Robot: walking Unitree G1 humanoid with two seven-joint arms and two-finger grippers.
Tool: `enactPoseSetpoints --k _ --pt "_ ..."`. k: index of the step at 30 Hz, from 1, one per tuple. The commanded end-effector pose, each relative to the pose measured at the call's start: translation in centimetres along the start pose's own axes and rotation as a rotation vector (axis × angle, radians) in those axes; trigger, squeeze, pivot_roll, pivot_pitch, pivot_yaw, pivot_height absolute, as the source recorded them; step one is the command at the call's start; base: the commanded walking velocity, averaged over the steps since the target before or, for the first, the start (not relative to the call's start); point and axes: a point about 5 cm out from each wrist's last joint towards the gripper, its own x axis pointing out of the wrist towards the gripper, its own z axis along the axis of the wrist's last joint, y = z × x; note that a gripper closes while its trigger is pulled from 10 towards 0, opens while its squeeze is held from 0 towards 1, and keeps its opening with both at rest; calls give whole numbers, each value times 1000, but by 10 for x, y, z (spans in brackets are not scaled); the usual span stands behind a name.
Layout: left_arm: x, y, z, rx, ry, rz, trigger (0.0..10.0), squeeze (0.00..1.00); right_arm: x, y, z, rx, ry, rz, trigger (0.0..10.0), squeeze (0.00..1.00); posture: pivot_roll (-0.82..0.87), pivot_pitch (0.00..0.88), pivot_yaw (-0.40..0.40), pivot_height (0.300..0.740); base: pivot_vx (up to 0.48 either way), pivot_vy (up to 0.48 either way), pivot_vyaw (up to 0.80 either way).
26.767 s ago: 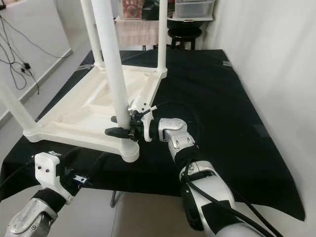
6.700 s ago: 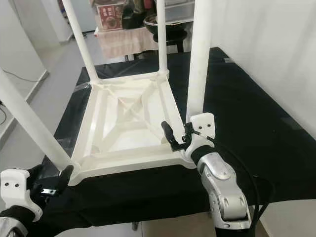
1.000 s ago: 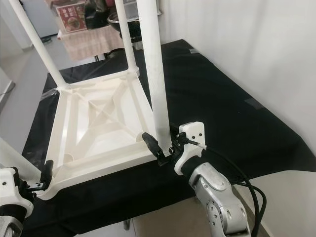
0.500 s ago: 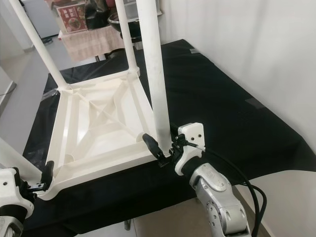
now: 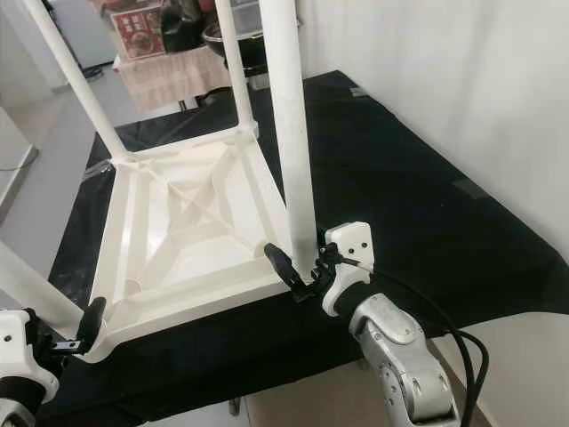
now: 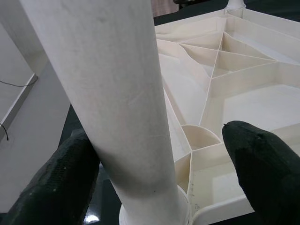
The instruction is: Building children table
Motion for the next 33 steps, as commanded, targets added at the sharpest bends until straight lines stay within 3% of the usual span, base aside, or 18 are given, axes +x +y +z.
enactPoseSetpoints --k 1,3,5,9,12,18,28,33 --pt "3 -35 -1 -61 -4 -212 10000 0 9 27 -15 59 62 167 10000 0 -67 101 122 740 0 0 0" --pt "0 -24 -2 -33 -6 -73 10000 0 9 26 -16 58 64 174 10000 0 -62 98 114 740 0 0 0" --pt "0 -24 -2 -33 -6 -73 10000 0 9 26 -16 58 64 174 10000 0 -62 98 114 740 0 0 0" --pt "-6 -14 -6 -28 14 36 10000 0 8 26 -19 63 72 184 10000 0 -58 81 112 740 0 0 0" --pt "-13 -13 -12 -55 55 44 10000 0 8 27 -21 70 80 196 10000 0 -57 76 113 740 0 0 0" --pt "-26 -13 -19 -35 92 4 10000 0 8 27 -22 85 85 204 10000 0 -52 83 113 740 0 0 0" --pt "-29 1 -20 -13 86 143 10000 0 8 27 -23 94 85 214 10000 0 -48 86 112 740 0 0 0" --pt "-29 1 -22 -32 94 149 10000 0 8 27 -23 95 85 215 10000 0 -50 90 113 740 0 0 0"
